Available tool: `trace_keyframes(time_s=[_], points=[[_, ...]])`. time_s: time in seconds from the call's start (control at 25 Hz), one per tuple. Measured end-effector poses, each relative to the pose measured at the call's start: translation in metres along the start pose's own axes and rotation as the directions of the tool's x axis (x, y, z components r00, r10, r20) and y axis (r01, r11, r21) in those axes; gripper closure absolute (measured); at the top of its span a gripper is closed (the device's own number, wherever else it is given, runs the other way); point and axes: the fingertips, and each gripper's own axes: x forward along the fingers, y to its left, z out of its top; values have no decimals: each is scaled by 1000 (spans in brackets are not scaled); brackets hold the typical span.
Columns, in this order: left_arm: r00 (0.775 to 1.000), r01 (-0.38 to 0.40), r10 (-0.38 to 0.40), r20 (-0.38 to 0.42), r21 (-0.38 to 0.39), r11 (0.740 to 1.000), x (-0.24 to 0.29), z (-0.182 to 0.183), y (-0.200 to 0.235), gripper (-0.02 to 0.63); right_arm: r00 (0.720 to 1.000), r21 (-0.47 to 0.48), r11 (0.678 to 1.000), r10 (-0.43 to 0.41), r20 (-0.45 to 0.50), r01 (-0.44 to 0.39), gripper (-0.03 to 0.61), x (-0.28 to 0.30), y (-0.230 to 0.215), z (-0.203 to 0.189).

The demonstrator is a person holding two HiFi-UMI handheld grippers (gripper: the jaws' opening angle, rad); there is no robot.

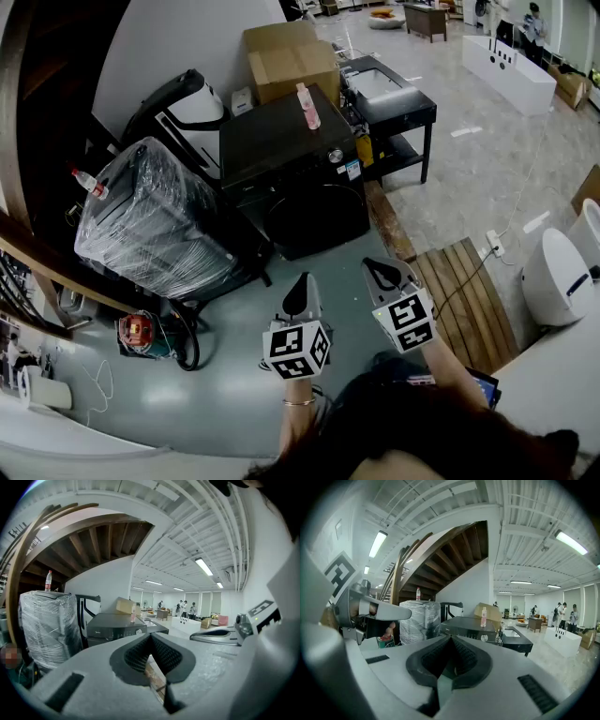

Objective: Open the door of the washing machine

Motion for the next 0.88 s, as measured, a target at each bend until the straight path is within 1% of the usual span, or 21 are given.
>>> trace_keyframes(time_s=[0.24,0.52,0.72,0.88], points=[[1000,1,-1,1,1,1000,28,7,-10,600,1000,10,1000,-20,24,19,581,15,-29,3],[1000,-2,2,-6,2,1000,54,13,-17,600,999,10,1000,-21,34,20,581,34,-53,4],[1000,3,-3,-17,-1,1000,73,15,-10,600,999,16,1000,-25,25,24,581,55,-64,3],[999,24,-24,-23,9,1000,95,20,-1,600,999,10,999,-31,13,30,580,76,-71,2]])
